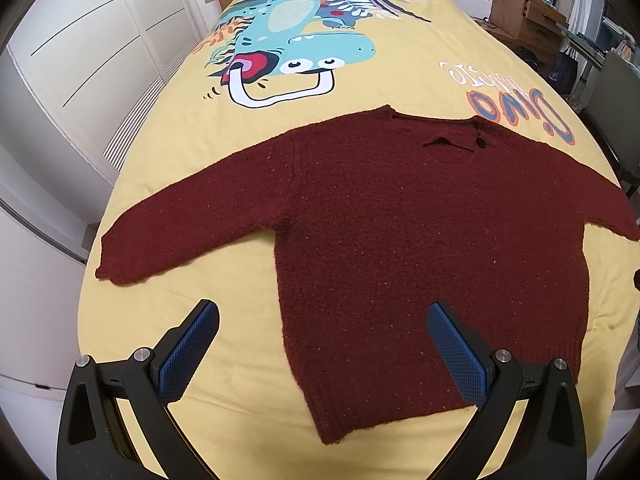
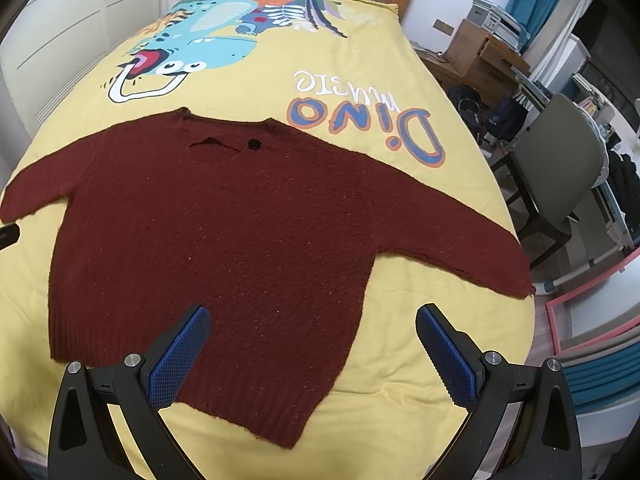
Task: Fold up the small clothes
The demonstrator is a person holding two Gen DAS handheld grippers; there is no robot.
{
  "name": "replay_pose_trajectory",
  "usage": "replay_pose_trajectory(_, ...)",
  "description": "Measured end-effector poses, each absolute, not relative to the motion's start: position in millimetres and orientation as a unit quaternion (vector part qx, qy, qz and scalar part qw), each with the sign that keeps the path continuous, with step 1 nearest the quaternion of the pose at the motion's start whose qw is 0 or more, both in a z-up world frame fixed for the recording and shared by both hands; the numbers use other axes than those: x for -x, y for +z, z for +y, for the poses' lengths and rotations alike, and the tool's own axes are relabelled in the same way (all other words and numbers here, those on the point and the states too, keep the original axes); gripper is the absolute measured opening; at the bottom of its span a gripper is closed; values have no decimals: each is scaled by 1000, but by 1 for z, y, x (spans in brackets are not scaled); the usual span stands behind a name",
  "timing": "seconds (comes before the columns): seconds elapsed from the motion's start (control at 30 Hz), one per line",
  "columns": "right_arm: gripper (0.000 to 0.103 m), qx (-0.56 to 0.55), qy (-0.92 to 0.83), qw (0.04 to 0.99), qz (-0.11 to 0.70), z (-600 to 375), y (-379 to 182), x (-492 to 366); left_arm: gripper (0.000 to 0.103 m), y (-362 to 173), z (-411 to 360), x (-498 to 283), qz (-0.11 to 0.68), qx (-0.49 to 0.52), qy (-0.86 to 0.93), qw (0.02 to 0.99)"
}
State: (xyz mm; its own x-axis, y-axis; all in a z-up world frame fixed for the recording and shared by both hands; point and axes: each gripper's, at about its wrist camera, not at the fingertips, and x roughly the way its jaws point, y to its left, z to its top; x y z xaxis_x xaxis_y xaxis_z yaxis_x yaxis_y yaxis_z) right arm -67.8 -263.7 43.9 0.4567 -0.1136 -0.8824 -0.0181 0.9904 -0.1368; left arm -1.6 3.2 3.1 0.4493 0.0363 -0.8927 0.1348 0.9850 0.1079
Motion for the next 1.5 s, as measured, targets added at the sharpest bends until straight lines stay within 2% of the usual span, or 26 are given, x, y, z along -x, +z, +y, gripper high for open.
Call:
replay_pose_trajectory(0.67, 102, 61, -28, 852, 520, -265, 42, 69, 102, 6, -4, 1, 523, -91, -36, 847)
replay_pose_trajectory(0.9, 102, 26, -28, 854, 518, -283, 28, 61, 102, 4, -11, -9, 520, -93, -58, 847)
replay_pose_trajectory(1.17, 102, -22, -87, 855, 511, -365, -8, 27, 102, -27, -35, -50, 523, -108, -102, 839)
replay_pose_trajectory(1.5, 102, -162, -201, 809, 528, -521, -89, -7, 102, -79, -43, -91, 568, -91, -106, 811)
